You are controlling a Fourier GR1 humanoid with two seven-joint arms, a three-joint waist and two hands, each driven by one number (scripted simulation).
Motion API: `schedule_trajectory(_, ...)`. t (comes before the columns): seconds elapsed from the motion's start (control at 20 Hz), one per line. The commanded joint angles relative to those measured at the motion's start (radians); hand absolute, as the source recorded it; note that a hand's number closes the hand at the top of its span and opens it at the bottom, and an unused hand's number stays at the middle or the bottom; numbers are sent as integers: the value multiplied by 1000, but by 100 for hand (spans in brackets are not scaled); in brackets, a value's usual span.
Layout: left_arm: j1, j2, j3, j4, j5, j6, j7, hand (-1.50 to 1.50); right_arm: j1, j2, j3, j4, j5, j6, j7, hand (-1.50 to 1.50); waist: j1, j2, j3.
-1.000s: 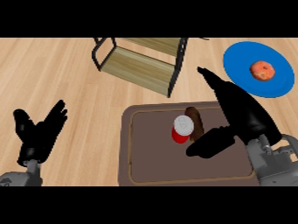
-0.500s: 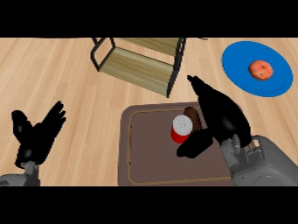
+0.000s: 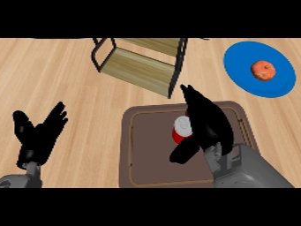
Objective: Pick the can from the tray and place it in the tiered shelf
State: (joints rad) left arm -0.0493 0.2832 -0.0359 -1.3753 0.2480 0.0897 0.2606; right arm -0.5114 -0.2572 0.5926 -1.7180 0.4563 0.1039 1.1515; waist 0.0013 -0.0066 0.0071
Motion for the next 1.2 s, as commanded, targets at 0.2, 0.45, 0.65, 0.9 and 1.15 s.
schedule_trajectory(0.2, 25, -26, -2, 5, -11, 4, 13, 0, -15, 119, 8, 133, 131, 0, 144, -150, 8, 6, -8)
schedule_trajectory(0.45, 11, -21, 1, 54, -34, -22, -11, 0, 48, 97, 3, 96, 198, 33, 97, -150, -3, 6, -8)
schedule_trajectory(0.65, 3, 18, 67, 34, 22, -74, 15, 0, -10, 139, -94, 258, 221, -7, -36, -150, 7, 8, -7)
schedule_trajectory(0.9, 2, -58, 17, 12, -38, -25, 27, 0, 29, 195, -95, 279, 313, -42, -97, -150, 3, 7, -7)
schedule_trajectory(1.15, -20, -52, 46, 94, -70, -42, -28, 0, 83, 173, -152, 259, 266, 30, -190, -150, -2, 7, -7)
